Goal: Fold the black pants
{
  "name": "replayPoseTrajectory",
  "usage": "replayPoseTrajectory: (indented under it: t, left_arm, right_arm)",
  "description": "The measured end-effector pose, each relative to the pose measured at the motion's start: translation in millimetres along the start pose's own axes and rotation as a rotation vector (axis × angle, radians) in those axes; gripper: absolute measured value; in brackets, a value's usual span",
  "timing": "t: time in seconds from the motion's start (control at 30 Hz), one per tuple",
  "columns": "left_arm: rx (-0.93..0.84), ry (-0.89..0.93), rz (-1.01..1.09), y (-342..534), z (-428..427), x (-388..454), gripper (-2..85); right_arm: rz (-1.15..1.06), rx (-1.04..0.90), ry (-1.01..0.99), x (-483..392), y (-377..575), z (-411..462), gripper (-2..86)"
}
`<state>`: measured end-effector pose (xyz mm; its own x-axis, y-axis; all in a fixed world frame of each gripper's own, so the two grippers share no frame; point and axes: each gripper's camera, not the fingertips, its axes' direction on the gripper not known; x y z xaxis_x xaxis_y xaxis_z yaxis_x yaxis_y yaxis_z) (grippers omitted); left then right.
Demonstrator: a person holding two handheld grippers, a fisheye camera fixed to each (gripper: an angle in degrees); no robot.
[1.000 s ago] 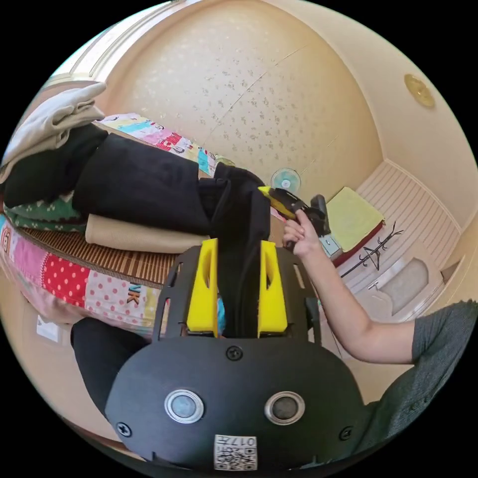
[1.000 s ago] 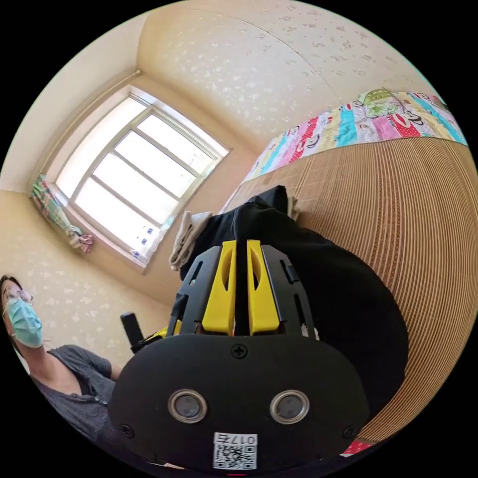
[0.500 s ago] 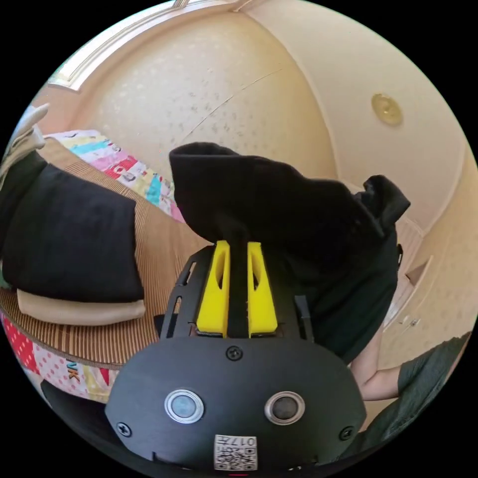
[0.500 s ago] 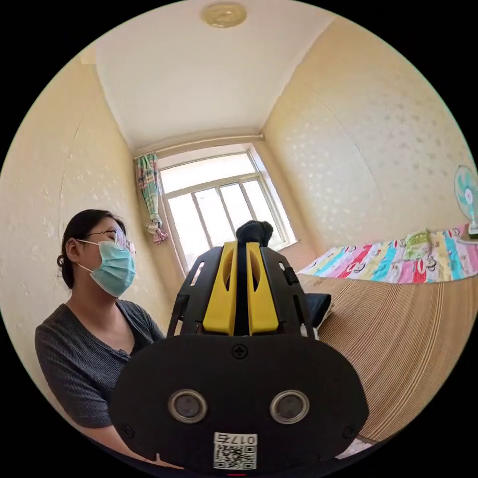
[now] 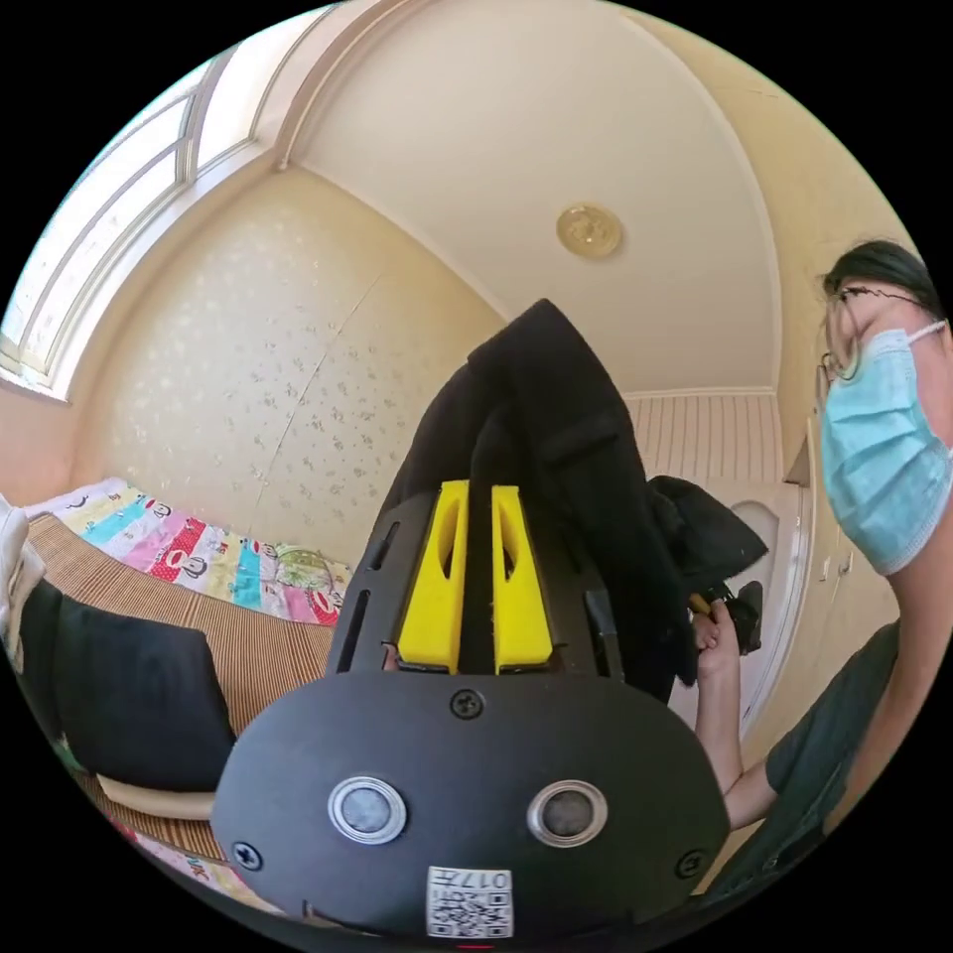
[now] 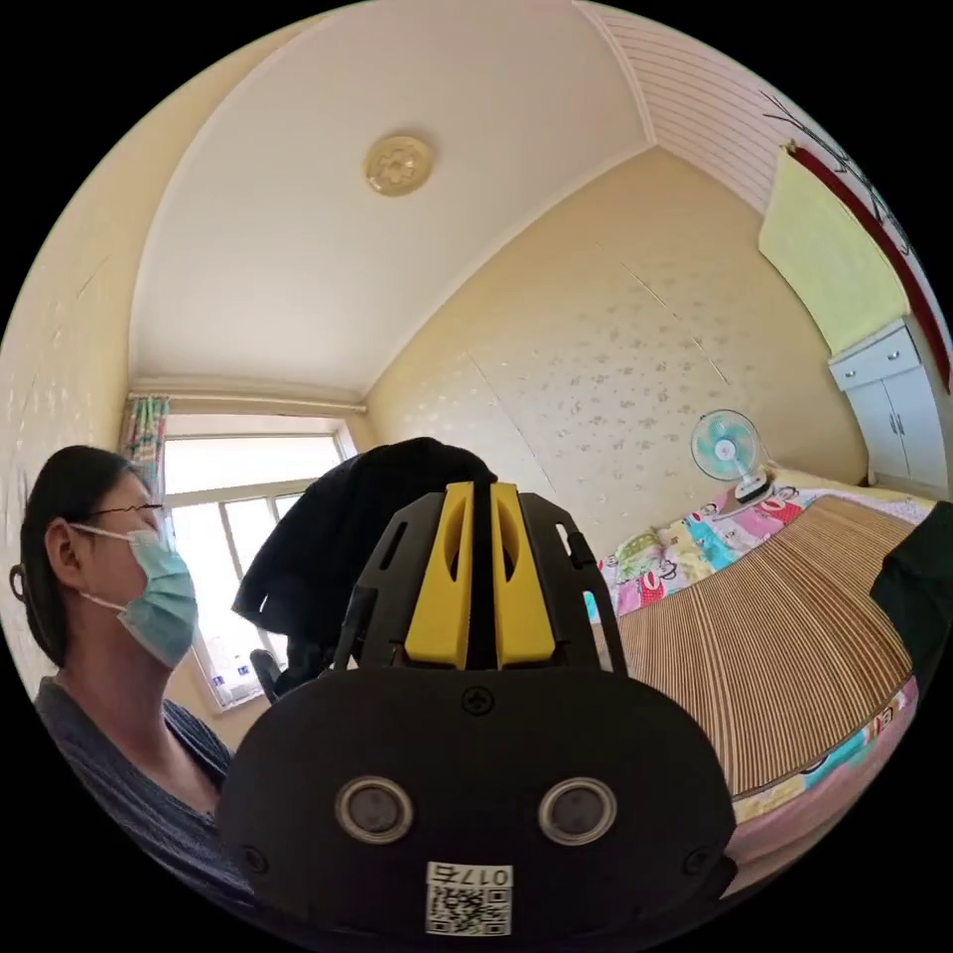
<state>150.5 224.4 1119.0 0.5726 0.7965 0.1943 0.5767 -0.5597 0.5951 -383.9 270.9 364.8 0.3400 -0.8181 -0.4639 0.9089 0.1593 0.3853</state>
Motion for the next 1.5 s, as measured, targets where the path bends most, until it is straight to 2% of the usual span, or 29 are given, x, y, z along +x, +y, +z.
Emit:
replayPoseTrajectory:
  t: [0.03,0.1,0.13,0.17,0.2,0.23,0.3,0.33,0.43,0.5,0.57,0.7,0.83,0.93,1.0,1.07,1.1,1.13,1.2,1.27,1.33,1.4,1.43,1.5]
  left_arm:
    - [-0.058,-0.003,0.016,-26.2,54.3,-7.9,4.4]
    - [-0.150,-0.008,0.058,-79.8,163.8,-29.4,4.8]
    - [-0.224,-0.032,0.089,-121.3,249.4,-51.1,5.3]
    - [-0.285,-0.072,0.117,-157.6,330.3,-78.6,5.7]
    - [-0.330,-0.092,0.119,-172.8,367.3,-95.6,5.9]
    - [-0.434,-0.160,0.085,-194.1,423.2,-132.6,6.2]
    - [-0.573,-0.311,-0.026,-201.8,461.7,-187.5,6.8]
    - [-0.610,-0.347,-0.078,-193.4,458.8,-212.0,8.7]
    - [-0.695,-0.255,-0.056,-127.0,416.0,-232.1,11.4]
    - [-0.812,-0.249,-0.026,-59.3,382.8,-231.6,12.7]
    - [-0.964,-0.239,0.009,37.7,329.1,-214.7,13.6]
    - [-1.104,-0.187,-0.028,141.0,241.6,-171.3,15.3]
    - [-1.104,-0.177,-0.196,171.6,165.6,-134.2,16.0]
    - [-1.111,-0.098,-0.318,169.1,160.3,-125.3,15.3]
    - [-1.164,-0.113,-0.266,163.5,179.5,-125.0,11.7]
    - [-1.341,-0.155,-0.189,149.9,219.5,-134.7,3.1]
    - [-1.352,-0.118,-0.185,139.8,225.7,-137.6,2.7]
    - [-1.293,0.001,-0.235,109.3,227.8,-146.6,1.9]
    - [-1.122,0.195,-0.352,48.0,217.6,-167.5,1.1]
    - [-0.869,0.417,-0.489,-24.4,189.7,-206.8,0.8]
    - [-0.720,0.494,-0.590,-52.8,165.9,-241.5,0.8]
    - [-0.645,0.466,-0.668,-61.4,145.9,-271.0,0.8]
    - [-0.666,0.374,-0.708,-60.2,137.2,-283.8,0.9]
    - [-0.826,0.171,-0.715,-55.1,137.1,-289.9,1.1]
  right_arm:
    - [0.028,-0.013,0.008,16.5,-11.8,22.5,2.7]
    - [0.088,-0.084,0.025,84.9,-82.8,148.2,3.1]
    - [0.043,-0.104,0.057,96.1,-103.2,185.6,3.4]
    - [-0.041,-0.145,0.171,115.6,-136.4,257.1,3.8]
    - [-0.057,-0.206,0.286,137.8,-157.0,315.6,4.7]
    - [-0.044,-0.259,0.335,148.5,-162.7,338.7,5.2]
    - [0.035,-0.403,0.420,176.2,-151.0,388.0,7.0]
    - [0.023,-0.423,0.403,177.0,-140.4,392.6,7.3]
    - [-0.098,-0.580,0.314,175.2,-47.0,395.9,9.1]
    - [-0.131,-0.727,0.361,189.2,59.8,378.1,10.7]
    - [-0.101,-0.832,0.382,202.1,139.6,355.5,12.3]
    - [0.037,-0.972,0.381,202.9,282.6,297.5,16.7]
    - [0.186,-0.945,0.285,197.0,332.3,274.5,17.3]
    - [0.247,-0.990,0.244,216.8,343.8,289.4,14.2]
    - [0.186,-1.036,0.317,236.5,328.8,298.5,7.0]
    - [0.192,-1.068,0.239,253.8,302.3,297.8,4.6]
    - [0.247,-1.003,0.135,267.8,274.6,282.8,3.8]
    - [0.282,-0.951,0.073,275.8,258.9,271.1,3.4]
    - [0.414,-0.651,-0.148,315.8,194.1,199.1,2.8]
    - [0.465,-0.421,-0.197,346.6,159.7,130.9,2.6]
    - [0.475,-0.280,-0.064,368.3,140.1,65.6,2.7]
    - [0.489,-0.285,0.321,381.1,131.4,6.2,3.2]
    - [0.488,-0.307,0.420,381.8,131.7,-2.8,3.4]
    - [0.428,-0.376,0.652,375.0,139.0,-20.2,4.3]
